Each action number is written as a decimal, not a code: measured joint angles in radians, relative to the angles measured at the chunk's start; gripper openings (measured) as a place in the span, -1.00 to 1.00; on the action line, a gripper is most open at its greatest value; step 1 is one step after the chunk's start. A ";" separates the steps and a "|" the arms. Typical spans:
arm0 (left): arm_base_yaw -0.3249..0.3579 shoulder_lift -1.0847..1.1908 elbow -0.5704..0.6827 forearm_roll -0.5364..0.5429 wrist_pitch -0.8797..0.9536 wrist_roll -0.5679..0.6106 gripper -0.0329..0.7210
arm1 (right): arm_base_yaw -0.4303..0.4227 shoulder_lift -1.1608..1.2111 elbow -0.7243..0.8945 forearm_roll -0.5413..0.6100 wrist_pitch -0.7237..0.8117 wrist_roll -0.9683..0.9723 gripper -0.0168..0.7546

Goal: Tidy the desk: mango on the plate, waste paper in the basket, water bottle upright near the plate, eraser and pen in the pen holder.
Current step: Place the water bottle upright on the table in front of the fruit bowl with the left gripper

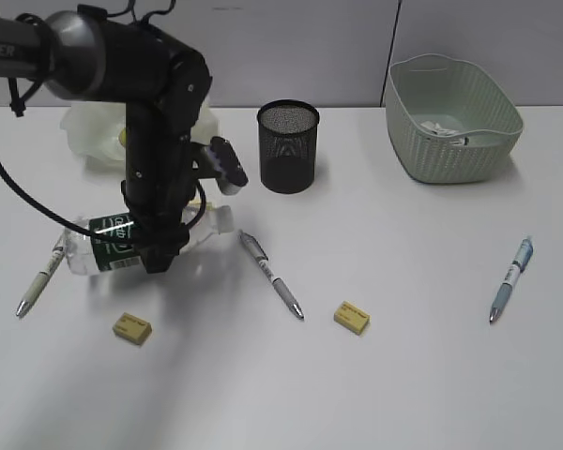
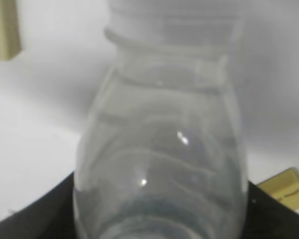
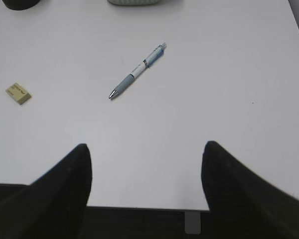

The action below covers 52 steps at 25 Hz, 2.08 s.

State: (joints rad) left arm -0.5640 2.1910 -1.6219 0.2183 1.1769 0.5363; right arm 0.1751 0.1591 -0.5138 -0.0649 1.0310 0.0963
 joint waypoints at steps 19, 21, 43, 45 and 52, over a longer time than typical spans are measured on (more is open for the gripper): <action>0.195 -0.309 0.019 -0.334 0.012 -0.235 0.42 | 0.000 0.000 0.000 -0.002 0.001 -0.001 0.45; 0.235 -0.383 0.107 -0.370 -0.050 -0.238 0.42 | 0.000 0.000 0.000 -0.002 0.001 -0.001 0.45; 0.287 -0.799 1.022 -0.666 -1.611 -0.241 0.42 | 0.000 0.000 0.000 -0.002 0.001 -0.001 0.45; 0.287 -0.765 1.021 -0.666 -1.689 -0.241 0.42 | 0.000 0.000 0.000 -0.002 0.001 -0.001 0.45; 0.287 -0.558 1.021 -0.666 -1.971 -0.253 0.42 | 0.000 0.000 0.000 -0.002 0.001 -0.001 0.45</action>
State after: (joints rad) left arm -0.2773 1.6331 -0.6004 -0.4480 -0.7943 0.2829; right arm 0.1751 0.1591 -0.5138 -0.0667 1.0318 0.0954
